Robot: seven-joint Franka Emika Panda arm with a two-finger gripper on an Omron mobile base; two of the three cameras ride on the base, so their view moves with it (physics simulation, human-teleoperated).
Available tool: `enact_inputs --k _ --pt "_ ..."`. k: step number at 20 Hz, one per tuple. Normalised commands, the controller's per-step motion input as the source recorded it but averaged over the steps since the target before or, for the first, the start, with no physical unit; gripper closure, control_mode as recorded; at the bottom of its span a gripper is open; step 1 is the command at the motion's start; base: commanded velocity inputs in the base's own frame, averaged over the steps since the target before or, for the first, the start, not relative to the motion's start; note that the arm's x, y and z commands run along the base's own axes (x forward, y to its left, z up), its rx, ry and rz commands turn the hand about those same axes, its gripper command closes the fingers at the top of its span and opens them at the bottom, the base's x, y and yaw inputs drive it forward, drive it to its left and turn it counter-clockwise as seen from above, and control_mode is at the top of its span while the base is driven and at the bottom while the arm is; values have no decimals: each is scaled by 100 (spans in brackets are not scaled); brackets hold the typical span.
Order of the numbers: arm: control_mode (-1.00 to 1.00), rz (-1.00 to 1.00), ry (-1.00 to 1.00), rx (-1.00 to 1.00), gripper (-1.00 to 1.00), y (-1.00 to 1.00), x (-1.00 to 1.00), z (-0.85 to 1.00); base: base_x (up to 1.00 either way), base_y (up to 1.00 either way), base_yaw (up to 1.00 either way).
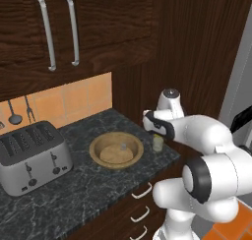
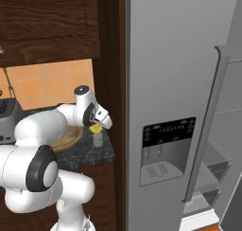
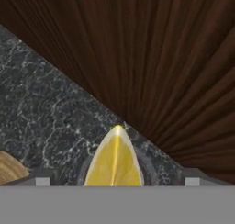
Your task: Grab a lemon wedge from the fridge and one ice cube from the ice bowl, and put them in the glass of lemonade.
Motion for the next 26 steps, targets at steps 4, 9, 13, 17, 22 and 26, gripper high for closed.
enact_inputs --k 4,9,13,17,22,26 --pt "-100 0 -5 0 -100 0 -37 2 0 0 0" --pt "-100 0 -9 -2 -100 26 -38 53 0 0 0" --pt "-100 0 -3 -2 -100 47 -58 100 0 0 0" --pt "-100 3 0 -3 -100 19 -96 100 0 0 0" --pt "-100 16 0 -1 -100 -21 -86 33 0 0 0" --pt "-100 20 0 0 -100 -26 -73 1 0 0 0"
